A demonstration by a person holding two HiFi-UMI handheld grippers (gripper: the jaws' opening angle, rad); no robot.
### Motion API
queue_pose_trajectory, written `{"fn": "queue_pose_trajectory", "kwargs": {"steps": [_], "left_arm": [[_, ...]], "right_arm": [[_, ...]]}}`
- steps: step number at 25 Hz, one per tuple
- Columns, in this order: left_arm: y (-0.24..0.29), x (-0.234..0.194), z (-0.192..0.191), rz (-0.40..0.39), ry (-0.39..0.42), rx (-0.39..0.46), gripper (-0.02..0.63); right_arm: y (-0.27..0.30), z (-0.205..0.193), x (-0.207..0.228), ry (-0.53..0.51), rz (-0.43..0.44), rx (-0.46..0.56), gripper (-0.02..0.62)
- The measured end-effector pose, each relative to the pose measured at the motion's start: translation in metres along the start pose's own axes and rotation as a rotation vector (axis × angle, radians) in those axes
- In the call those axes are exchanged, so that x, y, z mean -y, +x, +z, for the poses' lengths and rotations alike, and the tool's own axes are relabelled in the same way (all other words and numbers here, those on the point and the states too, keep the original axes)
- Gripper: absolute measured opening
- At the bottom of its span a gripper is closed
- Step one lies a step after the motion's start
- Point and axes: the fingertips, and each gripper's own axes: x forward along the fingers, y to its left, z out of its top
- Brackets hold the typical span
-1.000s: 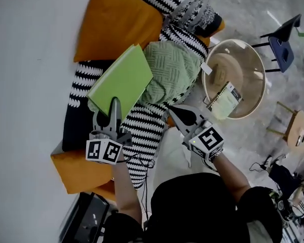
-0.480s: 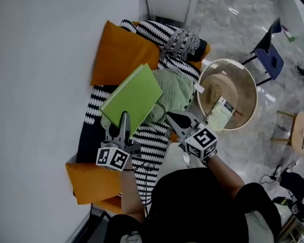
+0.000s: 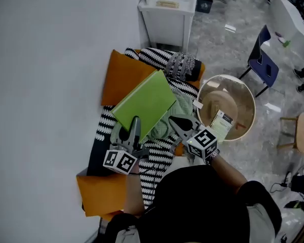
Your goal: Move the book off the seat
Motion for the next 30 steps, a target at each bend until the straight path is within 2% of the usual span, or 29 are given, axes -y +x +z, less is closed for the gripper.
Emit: {"fn": "queue_pose_trajectory", "kwargs": {"steps": [7,13,22,30], "left_arm": [[0.007,0.034,0.006,-0.090,0.000,0.005,0.150],[0.019,0.050,-0.003,-0.133,-0.025,-0.001,0.150],[0.047,0.097,-0.025,-0.229,0.006,-0.042,0.149],[0.067,0.182,-0.060,-0.321,0.020,-0.093,0.149]], "right_arm": [[-0.030,0.047,0.022,0.019,-0.054,0.120,0.015],[-0.062,0.055,0.049,0.036,-0.139,0.131,0.015],[-0.120,0.063,0.073,-0.008,-0.242,0.179,0.015],[-0.202,0.060,0.090,-0.029,-0.306,0.217,0.015]]}}
